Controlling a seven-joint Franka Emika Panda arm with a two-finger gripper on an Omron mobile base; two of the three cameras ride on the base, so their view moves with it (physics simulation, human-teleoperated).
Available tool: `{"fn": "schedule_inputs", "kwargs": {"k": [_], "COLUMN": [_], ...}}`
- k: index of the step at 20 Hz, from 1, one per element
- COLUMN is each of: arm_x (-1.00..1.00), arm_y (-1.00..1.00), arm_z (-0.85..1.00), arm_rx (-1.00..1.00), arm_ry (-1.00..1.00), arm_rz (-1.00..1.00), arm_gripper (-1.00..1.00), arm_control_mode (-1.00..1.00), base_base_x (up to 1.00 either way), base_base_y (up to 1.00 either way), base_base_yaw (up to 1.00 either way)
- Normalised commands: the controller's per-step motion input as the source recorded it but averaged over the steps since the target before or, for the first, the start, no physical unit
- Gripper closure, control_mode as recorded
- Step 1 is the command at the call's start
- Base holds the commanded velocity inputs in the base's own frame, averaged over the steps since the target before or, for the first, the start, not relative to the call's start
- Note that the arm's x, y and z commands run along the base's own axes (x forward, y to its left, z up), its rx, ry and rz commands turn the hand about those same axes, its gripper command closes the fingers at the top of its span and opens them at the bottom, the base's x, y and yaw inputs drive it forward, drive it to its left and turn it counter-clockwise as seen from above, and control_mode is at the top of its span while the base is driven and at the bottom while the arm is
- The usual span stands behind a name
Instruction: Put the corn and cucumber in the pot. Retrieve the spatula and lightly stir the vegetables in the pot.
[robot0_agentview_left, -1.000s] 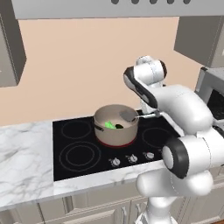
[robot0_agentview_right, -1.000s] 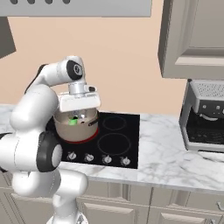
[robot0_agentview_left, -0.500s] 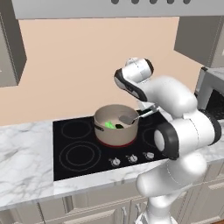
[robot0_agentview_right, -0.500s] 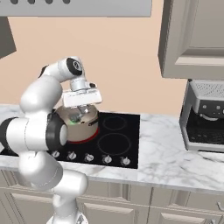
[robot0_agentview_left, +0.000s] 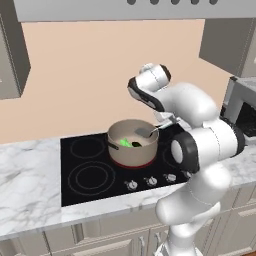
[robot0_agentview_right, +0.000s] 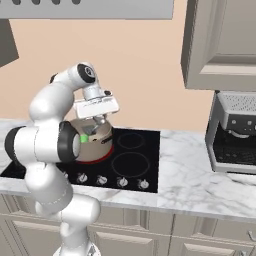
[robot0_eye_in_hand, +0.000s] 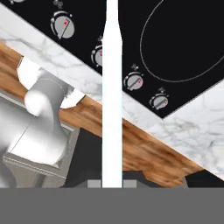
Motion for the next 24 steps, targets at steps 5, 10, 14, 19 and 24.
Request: {"fn": "schedule_inputs", "kwargs": {"k": [5, 10, 14, 19, 24], "arm_x": [0.62, 0.09, 0.43, 0.61, 0.59], "arm_y": [0.0, 0.02, 0.13, 0.1, 0.09], "arm_z": [-0.02, -0.5, -0.55, -0.3, -0.07], "arm_rx": [-0.02, -0.05, -0.03, -0.03, -0.07], "arm_ry": [0.0, 0.01, -0.02, 0.0, 0.15], "arm_rz": [0.04, 0.04, 0.0, 0.0, 0.04], "arm_gripper": [1.0, 1.0, 1.0, 1.0, 1.0], "arm_control_mode": [-1.0, -1.0, -1.0, -1.0, -1.0], "base_base_x": [0.0, 0.0, 0.0, 0.0, 0.0], "base_base_y": [0.0, 0.0, 0.0, 0.0, 0.0], "base_base_yaw": [0.0, 0.0, 0.0, 0.0, 0.0]}}
